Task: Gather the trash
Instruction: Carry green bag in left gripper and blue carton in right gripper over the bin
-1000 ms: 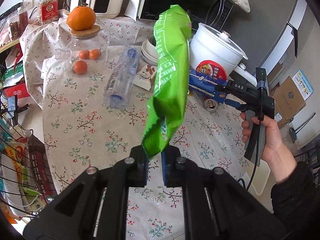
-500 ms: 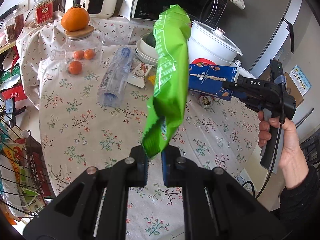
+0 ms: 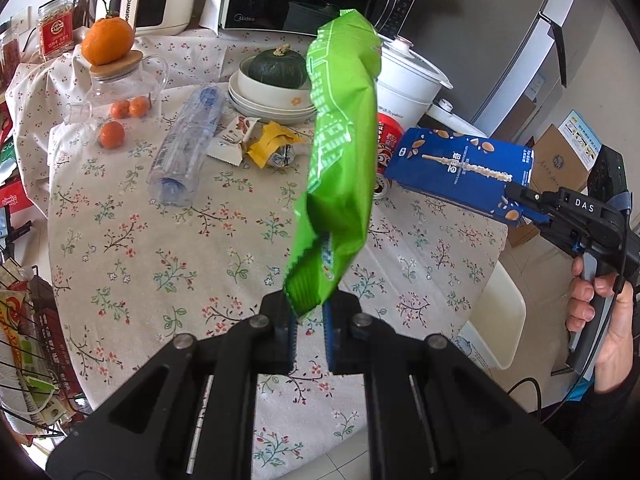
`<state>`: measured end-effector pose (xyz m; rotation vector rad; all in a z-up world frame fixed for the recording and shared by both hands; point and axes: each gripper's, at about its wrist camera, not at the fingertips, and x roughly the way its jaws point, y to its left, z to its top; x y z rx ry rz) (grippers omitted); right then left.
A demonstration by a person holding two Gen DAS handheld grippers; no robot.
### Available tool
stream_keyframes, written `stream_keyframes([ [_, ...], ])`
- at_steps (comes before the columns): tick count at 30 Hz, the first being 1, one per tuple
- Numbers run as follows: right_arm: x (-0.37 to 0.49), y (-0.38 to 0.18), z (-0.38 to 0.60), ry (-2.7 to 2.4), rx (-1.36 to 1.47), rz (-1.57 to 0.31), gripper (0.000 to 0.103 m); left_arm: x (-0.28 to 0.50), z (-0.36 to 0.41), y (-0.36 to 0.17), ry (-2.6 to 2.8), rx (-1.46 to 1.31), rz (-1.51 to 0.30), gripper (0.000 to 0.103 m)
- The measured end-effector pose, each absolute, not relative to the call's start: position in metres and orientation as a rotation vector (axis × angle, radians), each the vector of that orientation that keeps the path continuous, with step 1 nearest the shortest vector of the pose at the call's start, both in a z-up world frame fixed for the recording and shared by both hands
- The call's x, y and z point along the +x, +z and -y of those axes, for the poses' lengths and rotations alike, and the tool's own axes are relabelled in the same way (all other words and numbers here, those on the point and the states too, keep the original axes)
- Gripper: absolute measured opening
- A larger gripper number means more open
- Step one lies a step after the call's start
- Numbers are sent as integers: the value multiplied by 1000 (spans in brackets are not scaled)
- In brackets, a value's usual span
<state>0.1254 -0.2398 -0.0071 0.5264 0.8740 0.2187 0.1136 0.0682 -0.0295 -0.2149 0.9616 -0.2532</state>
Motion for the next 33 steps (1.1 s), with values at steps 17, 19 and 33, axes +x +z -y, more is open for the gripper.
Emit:
stream_keyframes([
  [17,36,-4,338,54,533,-841,24,106,37,-40,-486,-127,-1019,12],
  [19,23,-4,357,19,541,-836,24,104,52,-42,-514,-114,-1028,12],
  [33,-41,-44,458,-212,591,-944,24,79,164,-55,-737,25,-1092,12],
])
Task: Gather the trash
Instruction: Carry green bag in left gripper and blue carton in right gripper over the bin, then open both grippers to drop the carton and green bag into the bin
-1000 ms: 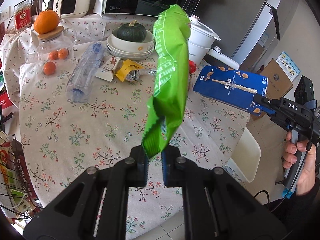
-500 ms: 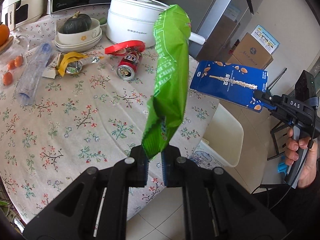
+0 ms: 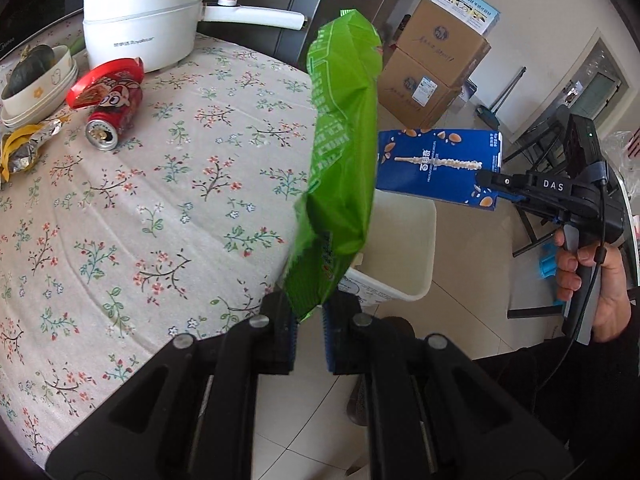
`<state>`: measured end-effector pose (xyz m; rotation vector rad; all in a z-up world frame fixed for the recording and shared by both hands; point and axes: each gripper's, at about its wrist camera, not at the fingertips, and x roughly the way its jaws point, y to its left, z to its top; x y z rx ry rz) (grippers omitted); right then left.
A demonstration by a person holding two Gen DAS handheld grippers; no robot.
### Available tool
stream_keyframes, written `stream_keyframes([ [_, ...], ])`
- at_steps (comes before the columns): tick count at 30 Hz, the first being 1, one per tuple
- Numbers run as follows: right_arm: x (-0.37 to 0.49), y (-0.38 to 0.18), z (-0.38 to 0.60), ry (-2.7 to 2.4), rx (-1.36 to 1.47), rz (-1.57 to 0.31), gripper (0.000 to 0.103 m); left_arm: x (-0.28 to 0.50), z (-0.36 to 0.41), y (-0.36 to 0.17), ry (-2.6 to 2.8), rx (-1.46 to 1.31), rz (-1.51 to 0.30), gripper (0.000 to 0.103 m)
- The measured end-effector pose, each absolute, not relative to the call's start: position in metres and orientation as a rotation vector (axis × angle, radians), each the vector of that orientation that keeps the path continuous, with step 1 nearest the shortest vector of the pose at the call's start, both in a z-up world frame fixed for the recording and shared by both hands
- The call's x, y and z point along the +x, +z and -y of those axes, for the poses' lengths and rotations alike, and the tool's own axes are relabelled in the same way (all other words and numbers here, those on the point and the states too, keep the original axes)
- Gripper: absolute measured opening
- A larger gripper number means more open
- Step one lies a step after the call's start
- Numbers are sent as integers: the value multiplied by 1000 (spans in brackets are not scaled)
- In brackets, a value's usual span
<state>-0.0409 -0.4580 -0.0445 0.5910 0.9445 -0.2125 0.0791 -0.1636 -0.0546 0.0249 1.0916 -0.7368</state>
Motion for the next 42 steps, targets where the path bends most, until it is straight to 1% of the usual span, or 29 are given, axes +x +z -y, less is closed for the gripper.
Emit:
stream_keyframes([
  [9,-46,-104,486,-248,669,-1154,25,72,214,-76,-801,101,-1151,12],
  [10,-48,-107,487,-247,671,-1167,25,71,221,-78,-809,111,-1157,12],
  [11,-49,-108,489,-248,677,-1172,28,70,226,-80,-814,119,-1162,12],
  [13,-54,-108,493,-259,702,-1167,28,69,237,-85,-823,130,-1172,12],
  [14,-56,-107,495,-256,711,-1160,32,69,242,-87,-827,132,-1179,12],
  [15,-59,-106,497,-260,715,-1153,42,68,246,-89,-831,132,-1186,12],
  [17,-62,-104,500,-280,702,-1140,53,67,256,-93,-839,135,-1199,12],
  [27,-77,-105,516,-313,712,-1126,55,68,279,-107,-869,162,-1200,12],
  [28,-78,-105,517,-315,712,-1125,55,67,279,-106,-871,169,-1185,15],
  [29,-79,-104,518,-318,710,-1123,56,67,280,-106,-871,181,-1175,28],
  [30,-79,-103,517,-323,707,-1121,59,69,280,-104,-861,192,-1164,38],
  [31,-80,-102,518,-327,704,-1118,60,71,279,-103,-848,196,-1146,60],
  [32,-81,-101,518,-330,703,-1114,63,71,276,-100,-840,192,-1124,69],
  [36,-80,-100,519,-327,711,-1109,67,77,267,-94,-816,186,-1105,72],
  [38,-78,-99,518,-327,709,-1110,67,81,259,-93,-801,168,-1100,79],
  [42,-72,-96,514,-326,701,-1110,70,83,243,-88,-756,174,-1085,84],
])
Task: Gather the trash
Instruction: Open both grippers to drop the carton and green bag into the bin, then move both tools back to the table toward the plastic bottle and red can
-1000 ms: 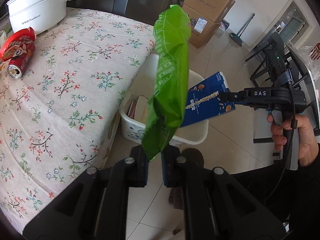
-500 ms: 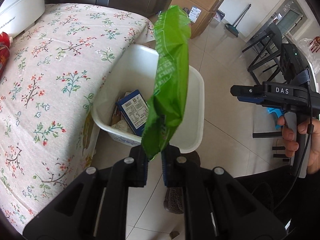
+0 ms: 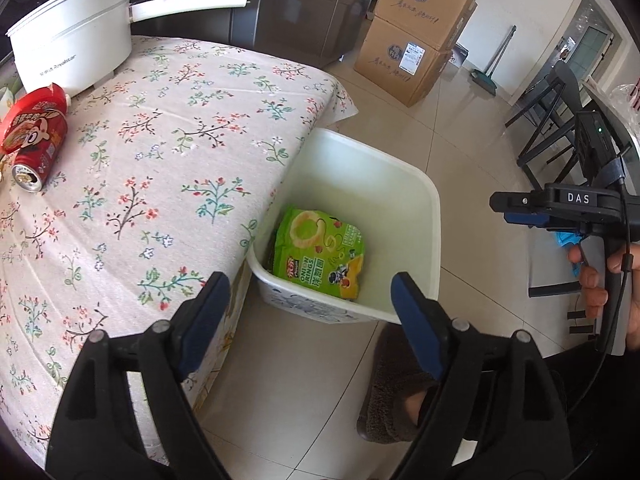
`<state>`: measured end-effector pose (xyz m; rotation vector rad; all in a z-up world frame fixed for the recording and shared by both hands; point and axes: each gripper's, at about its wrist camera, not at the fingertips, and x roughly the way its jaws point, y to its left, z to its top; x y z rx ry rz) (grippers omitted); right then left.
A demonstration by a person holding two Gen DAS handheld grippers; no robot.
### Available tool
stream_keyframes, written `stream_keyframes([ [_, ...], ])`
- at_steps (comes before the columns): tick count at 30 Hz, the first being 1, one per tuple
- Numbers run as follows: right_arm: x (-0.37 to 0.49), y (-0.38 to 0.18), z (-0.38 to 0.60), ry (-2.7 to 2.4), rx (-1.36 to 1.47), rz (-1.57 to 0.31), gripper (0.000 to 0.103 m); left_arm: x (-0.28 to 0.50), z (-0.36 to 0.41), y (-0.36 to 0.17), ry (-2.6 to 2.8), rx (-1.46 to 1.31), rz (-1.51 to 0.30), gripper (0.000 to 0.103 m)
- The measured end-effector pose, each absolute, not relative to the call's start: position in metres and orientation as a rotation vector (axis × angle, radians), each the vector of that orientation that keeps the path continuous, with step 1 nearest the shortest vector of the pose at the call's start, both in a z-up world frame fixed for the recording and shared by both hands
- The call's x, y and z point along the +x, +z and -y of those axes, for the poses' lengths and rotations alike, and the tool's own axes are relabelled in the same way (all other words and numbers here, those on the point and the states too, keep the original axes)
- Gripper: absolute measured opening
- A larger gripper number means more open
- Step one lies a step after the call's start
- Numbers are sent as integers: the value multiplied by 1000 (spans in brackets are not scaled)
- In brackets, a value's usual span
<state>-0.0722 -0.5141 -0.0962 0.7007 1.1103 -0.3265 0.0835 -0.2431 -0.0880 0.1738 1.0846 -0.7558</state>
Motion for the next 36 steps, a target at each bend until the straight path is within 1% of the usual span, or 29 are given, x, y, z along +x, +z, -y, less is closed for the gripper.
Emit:
stream_keyframes([
  [3,-65,-92,508,-329,679,-1108,75,85,229,-84,-714,188,-1066,89],
  [5,-58,-88,503,-326,660,-1106,78,87,217,-81,-682,187,-1058,95],
  [8,-45,-82,491,-321,637,-1102,81,90,195,-76,-619,175,-1052,100],
  [11,-30,-75,475,-303,607,-1093,83,97,167,-71,-541,152,-1040,101],
  [21,40,-62,381,-203,500,-1078,85,125,43,-54,-262,8,-991,102],
  [27,86,-46,308,-152,376,-997,85,146,-27,-53,-111,6,-968,102],
  [32,121,-47,251,-112,309,-960,86,162,-80,-57,-43,1,-920,102],
  [36,145,-55,217,-104,283,-947,86,179,-121,-71,-40,-107,-960,102],
])
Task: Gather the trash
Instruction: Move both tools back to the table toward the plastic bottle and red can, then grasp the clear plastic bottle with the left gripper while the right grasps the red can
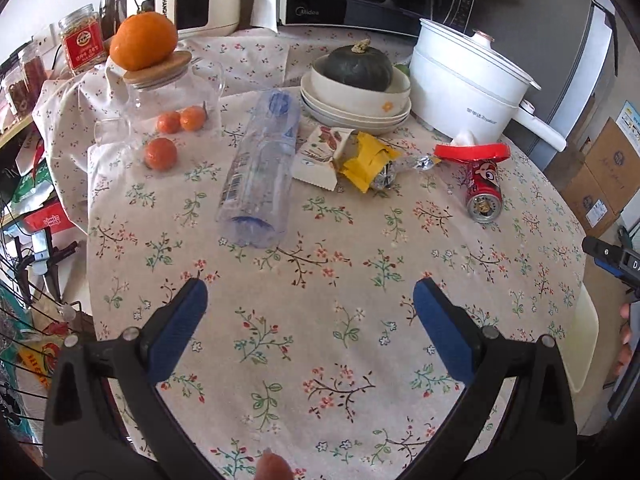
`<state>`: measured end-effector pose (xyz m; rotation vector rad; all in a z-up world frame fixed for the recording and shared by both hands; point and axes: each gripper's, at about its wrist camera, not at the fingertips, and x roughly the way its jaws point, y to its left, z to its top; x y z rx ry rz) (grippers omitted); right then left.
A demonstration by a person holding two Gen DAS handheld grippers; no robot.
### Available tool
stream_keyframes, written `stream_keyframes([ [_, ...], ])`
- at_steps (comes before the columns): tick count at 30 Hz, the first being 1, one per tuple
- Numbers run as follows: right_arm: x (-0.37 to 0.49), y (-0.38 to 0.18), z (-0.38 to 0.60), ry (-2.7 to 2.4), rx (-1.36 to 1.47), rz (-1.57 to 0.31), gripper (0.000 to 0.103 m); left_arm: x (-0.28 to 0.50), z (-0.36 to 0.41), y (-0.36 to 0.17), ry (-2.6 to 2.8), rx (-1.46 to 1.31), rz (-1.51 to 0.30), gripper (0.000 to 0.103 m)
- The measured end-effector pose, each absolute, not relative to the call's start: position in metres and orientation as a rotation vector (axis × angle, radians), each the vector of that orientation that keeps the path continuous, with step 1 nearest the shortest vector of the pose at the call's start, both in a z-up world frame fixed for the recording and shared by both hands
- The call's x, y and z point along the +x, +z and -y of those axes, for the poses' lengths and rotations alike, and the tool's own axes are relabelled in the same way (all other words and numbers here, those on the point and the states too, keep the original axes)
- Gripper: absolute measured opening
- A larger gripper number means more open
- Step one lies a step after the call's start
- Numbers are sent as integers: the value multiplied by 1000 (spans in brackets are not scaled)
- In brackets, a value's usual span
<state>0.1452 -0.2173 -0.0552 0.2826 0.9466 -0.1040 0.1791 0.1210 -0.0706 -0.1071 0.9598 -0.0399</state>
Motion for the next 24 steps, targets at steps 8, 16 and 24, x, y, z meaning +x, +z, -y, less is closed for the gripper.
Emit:
stream_keyframes([
  [8,191,-83,178,-121,287,-911,86,203,-151,-90,-11,-316,-929,102],
  [16,227,-104,157,-97,318,-909,86,230,-166,-106,40,-354,-892,94],
  [24,254,-119,134,-91,305,-890,86,243,-166,-122,61,-353,-915,88],
])
